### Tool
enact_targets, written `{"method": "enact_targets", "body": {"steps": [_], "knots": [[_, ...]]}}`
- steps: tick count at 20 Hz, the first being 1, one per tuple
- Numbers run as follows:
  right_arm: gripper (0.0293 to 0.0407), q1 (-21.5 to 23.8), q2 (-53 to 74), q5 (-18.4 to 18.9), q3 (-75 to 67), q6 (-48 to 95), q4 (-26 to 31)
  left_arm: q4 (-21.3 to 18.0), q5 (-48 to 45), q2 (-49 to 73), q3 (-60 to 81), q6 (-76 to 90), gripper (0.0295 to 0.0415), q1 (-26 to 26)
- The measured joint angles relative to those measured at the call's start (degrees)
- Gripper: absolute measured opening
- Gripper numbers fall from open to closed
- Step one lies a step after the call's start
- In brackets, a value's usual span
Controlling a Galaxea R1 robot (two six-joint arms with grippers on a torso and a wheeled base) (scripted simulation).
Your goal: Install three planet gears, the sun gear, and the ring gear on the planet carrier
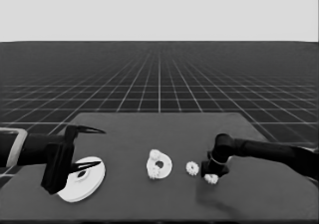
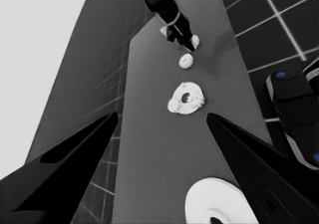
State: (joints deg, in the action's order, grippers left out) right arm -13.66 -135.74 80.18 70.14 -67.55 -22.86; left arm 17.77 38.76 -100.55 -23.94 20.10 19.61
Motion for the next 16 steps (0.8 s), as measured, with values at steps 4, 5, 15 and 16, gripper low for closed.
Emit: {"method": "enact_targets", "body": {"steps": [4,5,15,16], "knots": [[0.0314,-0.1,-0.1,-0.1,0.1,0.0,-0.1,0.0,0.0,0.0,0.0,0.0,0.0385,0.0],[0.0312,-0.1,-0.1,-0.1,0.2,0.1,-0.1,0.0,0.0,0.0,0.0,0.0,0.0385,0.0],[0.0313,9.8,2.8,4.9,-7.0,-2.8,8.6,0.0,0.0,0.0,0.0,0.0,0.0385,0.0],[0.0313,11.0,2.9,5.3,-7.3,-2.9,9.7,0.0,0.0,0.0,0.0,0.0,0.0385,0.0]]}}
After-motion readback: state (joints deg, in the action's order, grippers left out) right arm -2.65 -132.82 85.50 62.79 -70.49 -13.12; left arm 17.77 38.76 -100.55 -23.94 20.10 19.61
